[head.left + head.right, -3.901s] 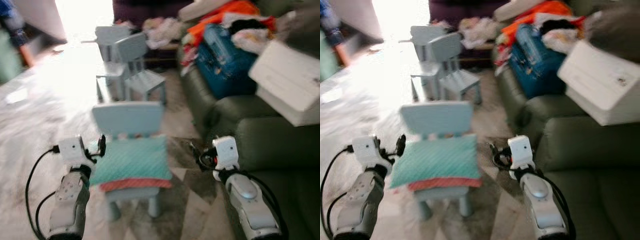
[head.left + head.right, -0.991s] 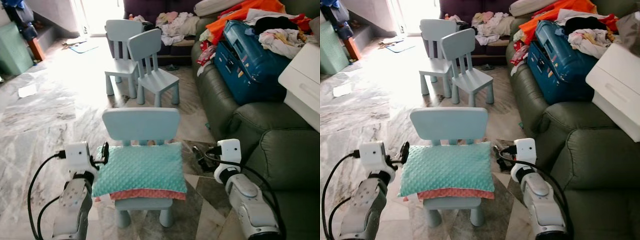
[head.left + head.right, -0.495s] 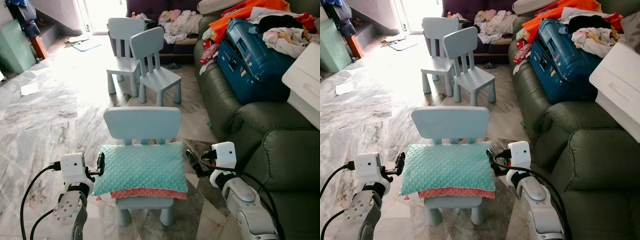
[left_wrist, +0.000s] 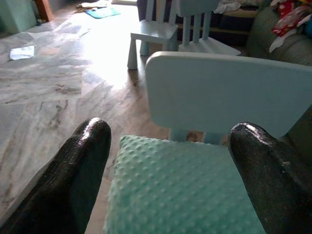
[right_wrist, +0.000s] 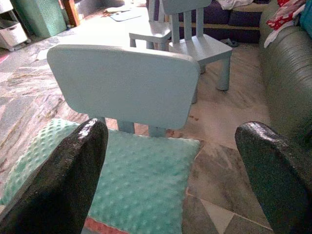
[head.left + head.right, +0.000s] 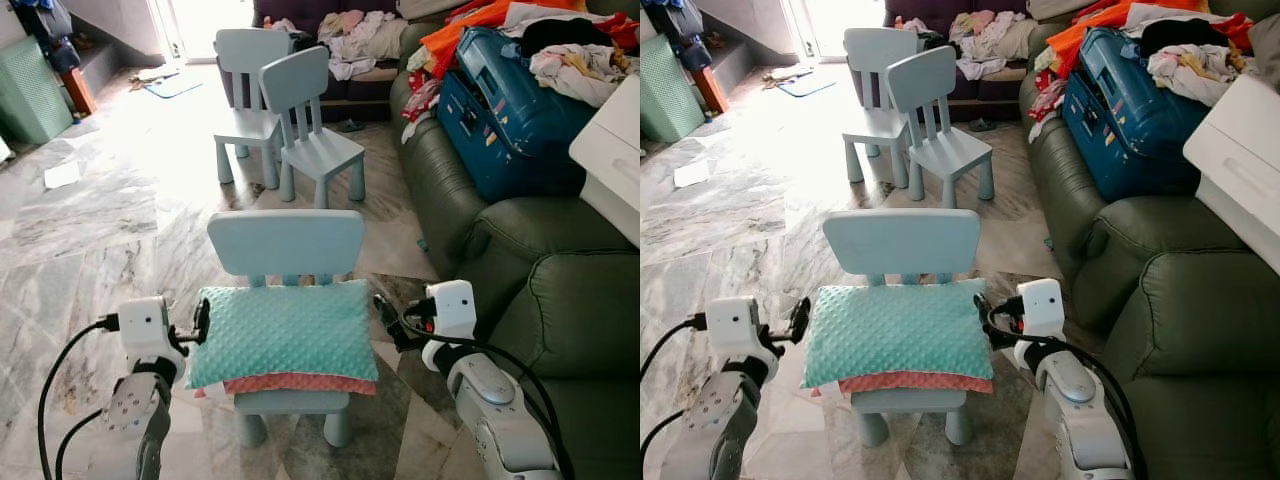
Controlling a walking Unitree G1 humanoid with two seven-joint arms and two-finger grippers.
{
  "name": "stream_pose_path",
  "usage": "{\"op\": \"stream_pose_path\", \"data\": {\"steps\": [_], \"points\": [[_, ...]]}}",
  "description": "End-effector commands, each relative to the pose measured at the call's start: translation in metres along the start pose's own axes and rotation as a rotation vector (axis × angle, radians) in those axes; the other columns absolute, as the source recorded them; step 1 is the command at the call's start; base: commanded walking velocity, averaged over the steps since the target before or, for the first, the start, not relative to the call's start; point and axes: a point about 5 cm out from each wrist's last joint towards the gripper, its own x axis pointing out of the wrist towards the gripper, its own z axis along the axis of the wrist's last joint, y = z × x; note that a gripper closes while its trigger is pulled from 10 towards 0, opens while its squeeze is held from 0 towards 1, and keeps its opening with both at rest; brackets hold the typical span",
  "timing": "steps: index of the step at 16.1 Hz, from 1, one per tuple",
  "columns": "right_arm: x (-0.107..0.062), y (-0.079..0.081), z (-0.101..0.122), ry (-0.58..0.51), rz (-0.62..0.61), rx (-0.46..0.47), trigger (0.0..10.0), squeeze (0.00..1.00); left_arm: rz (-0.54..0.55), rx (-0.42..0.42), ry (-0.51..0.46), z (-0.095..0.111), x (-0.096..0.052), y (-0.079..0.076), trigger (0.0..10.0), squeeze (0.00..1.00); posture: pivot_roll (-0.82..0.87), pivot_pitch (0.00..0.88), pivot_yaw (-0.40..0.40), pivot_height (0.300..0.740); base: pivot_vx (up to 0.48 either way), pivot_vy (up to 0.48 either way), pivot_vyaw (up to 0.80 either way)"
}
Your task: Move the pillow to the sofa
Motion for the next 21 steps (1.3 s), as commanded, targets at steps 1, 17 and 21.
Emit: {"op": "stream_pose_path", "data": {"steps": [1,17,21], "points": [[0.0,0.0004,0.0045,-0.022,0.003,-0.015,10.0,0.0,0.005,-0.001,0.004,0.001,0.0003,0.0021,10.0,0.0,-0.04,0.049,0.029,0.74,0.0,0.266,0.0],[0.0014,-0.0007,0.0043,-0.033,0.0,-0.04,10.0,0.0,-0.001,-0.012,0.012,0.0007,0.0046,-0.0027,10.0,0.0,-0.05,0.041,0.033,0.74,0.0,0.169,0.0],[0.0017,-0.0005,0.004,-0.033,-0.003,-0.041,10.0,0.0,-0.006,-0.014,0.017,0.0005,0.0056,-0.0034,10.0,0.0,-0.05,0.041,0.035,0.74,0.0,0.329,0.0]]}}
